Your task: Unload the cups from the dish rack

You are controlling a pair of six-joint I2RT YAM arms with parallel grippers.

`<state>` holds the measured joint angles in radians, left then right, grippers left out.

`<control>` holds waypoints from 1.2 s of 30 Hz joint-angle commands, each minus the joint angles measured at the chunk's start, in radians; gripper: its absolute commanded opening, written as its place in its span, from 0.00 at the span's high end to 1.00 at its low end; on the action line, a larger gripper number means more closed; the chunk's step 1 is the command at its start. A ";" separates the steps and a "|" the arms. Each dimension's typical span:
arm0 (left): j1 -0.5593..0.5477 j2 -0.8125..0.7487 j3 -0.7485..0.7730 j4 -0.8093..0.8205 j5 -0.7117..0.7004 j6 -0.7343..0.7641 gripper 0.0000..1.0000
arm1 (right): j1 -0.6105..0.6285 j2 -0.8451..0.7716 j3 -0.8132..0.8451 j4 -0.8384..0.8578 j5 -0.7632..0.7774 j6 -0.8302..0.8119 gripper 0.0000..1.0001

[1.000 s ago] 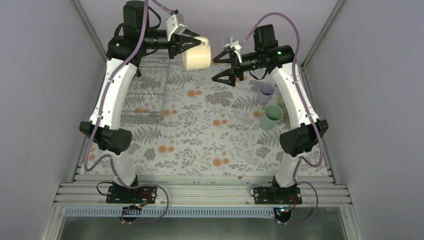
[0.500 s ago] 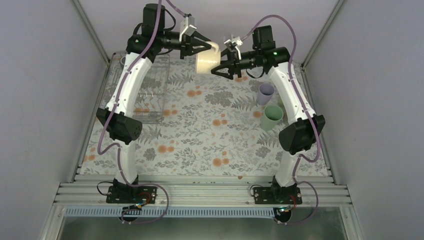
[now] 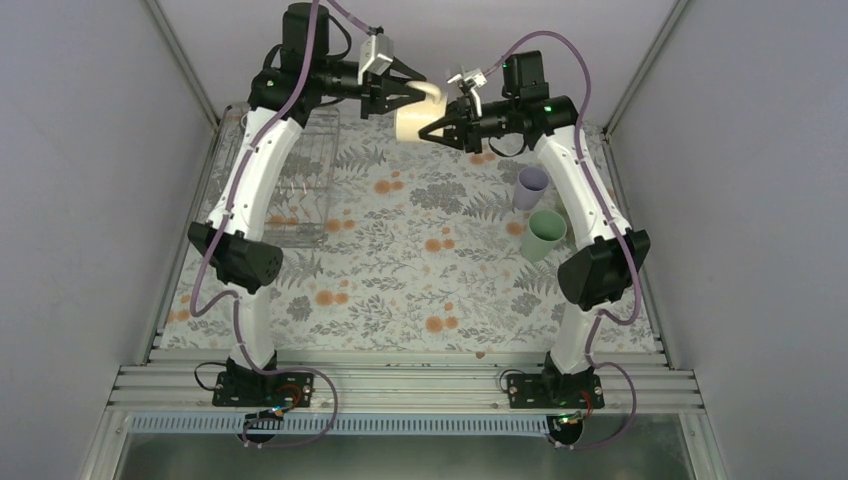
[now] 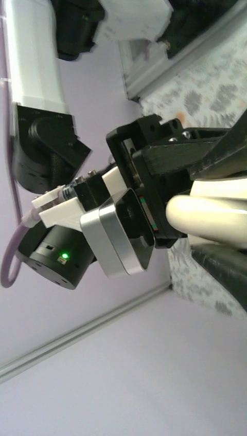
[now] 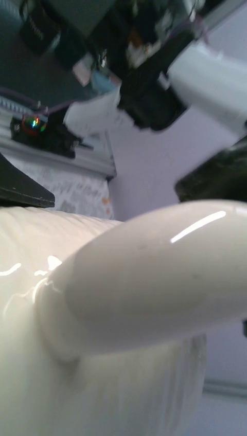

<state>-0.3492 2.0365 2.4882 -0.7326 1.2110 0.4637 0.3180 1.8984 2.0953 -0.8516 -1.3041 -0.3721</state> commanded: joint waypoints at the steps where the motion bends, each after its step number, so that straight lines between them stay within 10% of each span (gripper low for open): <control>1: -0.019 -0.094 -0.018 -0.041 -0.006 0.067 0.51 | 0.015 -0.024 0.068 -0.014 0.186 -0.036 0.97; 3: -0.019 -0.108 -0.027 -0.068 -0.047 0.099 0.13 | 0.015 0.043 0.204 -0.140 0.282 -0.083 0.97; 7: -0.017 -0.143 -0.047 -0.124 -0.131 0.183 0.01 | 0.030 0.065 0.229 -0.149 0.523 -0.110 0.97; 18: 0.043 -0.333 -0.209 -0.109 -0.387 0.297 0.00 | 0.048 0.158 0.324 -0.224 0.954 -0.297 0.97; 26: 0.154 -0.432 -0.430 0.057 -0.883 0.432 0.00 | 0.047 0.304 0.260 -0.361 1.072 -0.379 0.97; 36: 0.407 -0.350 -0.487 0.078 -0.934 0.479 0.00 | 0.036 0.492 0.281 -0.419 1.198 -0.418 0.97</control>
<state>0.0032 1.6817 2.0586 -0.6964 0.3138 0.9062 0.3588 2.3821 2.3425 -1.2778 -0.1864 -0.7422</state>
